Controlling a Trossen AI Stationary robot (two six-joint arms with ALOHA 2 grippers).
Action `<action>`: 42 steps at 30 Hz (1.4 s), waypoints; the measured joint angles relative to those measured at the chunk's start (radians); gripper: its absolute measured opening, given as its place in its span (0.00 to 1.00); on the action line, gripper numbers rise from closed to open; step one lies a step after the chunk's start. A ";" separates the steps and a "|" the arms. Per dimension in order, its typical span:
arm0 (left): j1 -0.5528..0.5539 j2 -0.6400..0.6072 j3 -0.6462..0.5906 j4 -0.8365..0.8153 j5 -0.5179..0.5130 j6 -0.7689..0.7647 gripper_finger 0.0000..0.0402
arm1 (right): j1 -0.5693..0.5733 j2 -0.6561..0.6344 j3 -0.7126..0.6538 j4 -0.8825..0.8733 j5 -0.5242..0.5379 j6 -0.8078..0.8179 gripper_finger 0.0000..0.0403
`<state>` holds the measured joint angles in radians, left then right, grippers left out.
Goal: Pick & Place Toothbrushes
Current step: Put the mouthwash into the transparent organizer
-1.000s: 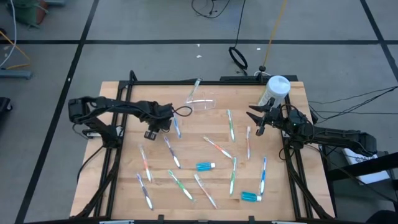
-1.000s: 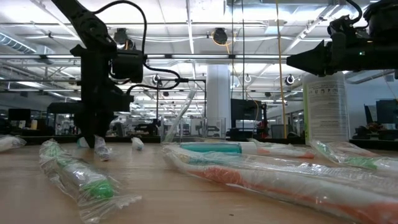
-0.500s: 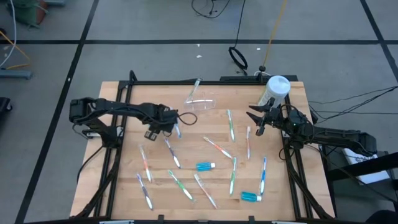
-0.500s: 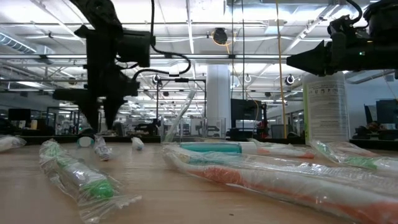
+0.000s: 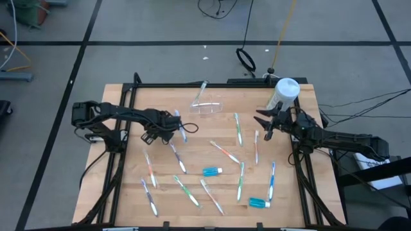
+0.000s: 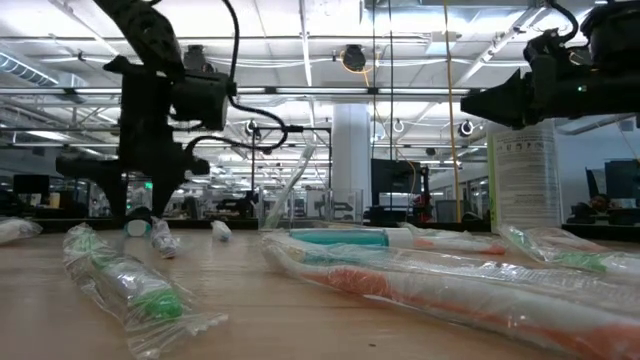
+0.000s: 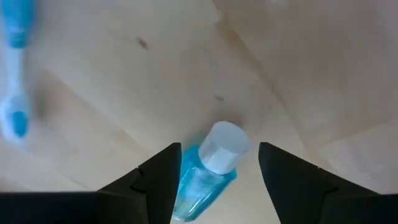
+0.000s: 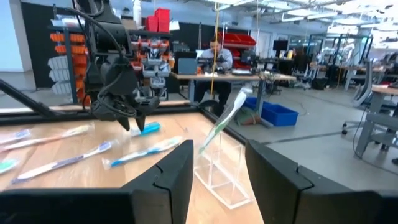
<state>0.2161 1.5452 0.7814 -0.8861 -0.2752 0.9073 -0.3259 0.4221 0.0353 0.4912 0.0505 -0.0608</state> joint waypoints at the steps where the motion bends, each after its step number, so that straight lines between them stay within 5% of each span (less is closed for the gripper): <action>1: 0.000 0.000 -0.011 0.010 0.000 0.019 0.56 | 0.000 0.000 0.000 -0.011 0.000 0.000 0.35; 19: 0.056 -0.002 -0.052 0.137 -0.010 0.174 0.49 | 0.000 0.000 0.000 -0.055 0.000 0.000 0.35; 30: 0.097 -0.002 -0.052 0.142 0.026 0.078 0.24 | 0.000 0.000 0.000 -0.055 0.000 -0.003 0.35; 42: 0.017 0.000 0.130 0.214 -0.015 -0.098 0.23 | 0.000 0.000 0.000 -0.053 0.000 -0.005 0.35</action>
<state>0.2334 1.5455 0.9117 -0.6723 -0.2902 0.8093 -0.3257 0.4221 0.0357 0.4377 0.0505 -0.0655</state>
